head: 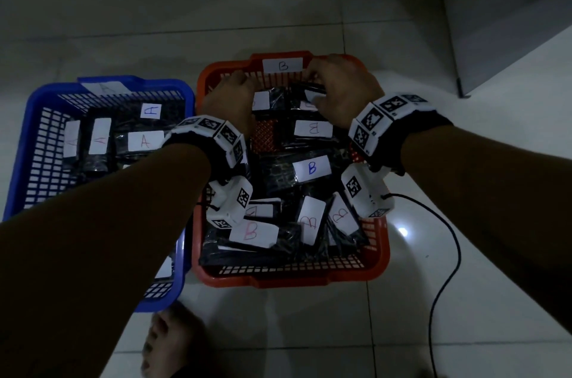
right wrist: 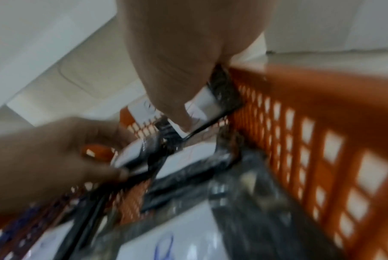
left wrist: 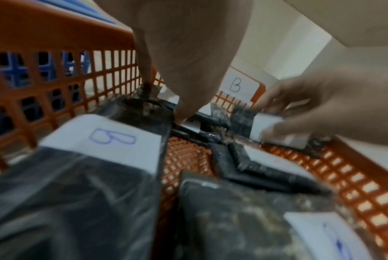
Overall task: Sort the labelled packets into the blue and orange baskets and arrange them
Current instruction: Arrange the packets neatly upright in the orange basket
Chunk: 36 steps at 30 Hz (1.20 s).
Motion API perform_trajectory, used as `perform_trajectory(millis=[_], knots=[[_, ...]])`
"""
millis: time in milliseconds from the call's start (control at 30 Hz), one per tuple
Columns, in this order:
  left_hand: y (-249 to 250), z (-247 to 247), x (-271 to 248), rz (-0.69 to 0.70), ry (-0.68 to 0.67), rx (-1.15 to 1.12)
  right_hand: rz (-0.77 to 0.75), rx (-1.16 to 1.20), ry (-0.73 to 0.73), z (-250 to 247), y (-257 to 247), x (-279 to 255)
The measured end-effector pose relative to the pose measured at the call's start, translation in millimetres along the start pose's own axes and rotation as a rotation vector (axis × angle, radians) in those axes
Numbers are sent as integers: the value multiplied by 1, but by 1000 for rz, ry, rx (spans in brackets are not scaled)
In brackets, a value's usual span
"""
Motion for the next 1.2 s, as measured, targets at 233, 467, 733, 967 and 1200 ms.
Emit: perform_trajectory(millis=[233, 467, 733, 967, 1200], knots=[[11, -8, -1, 17, 60, 32, 4, 160, 33, -12, 9, -3], [16, -5, -7, 103, 81, 7, -49, 234, 160, -10, 6, -7], [5, -5, -9, -3, 108, 31, -16, 283, 204, -9, 7, -12], [69, 1, -12, 384, 49, -148, 80, 324, 389, -28, 34, -33], [99, 39, 4, 316, -247, -100, 157, 411, 426, -35, 65, -50]])
Point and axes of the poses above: each hand's wrist, its own x-axis towards the middle knuckle, its own z-axis out of the palm, y = z × x, the point moved 9 cm from there along x, towards the middle knuckle, and after that the axes turned 9 degrees about -x, right-handed, at the moved point
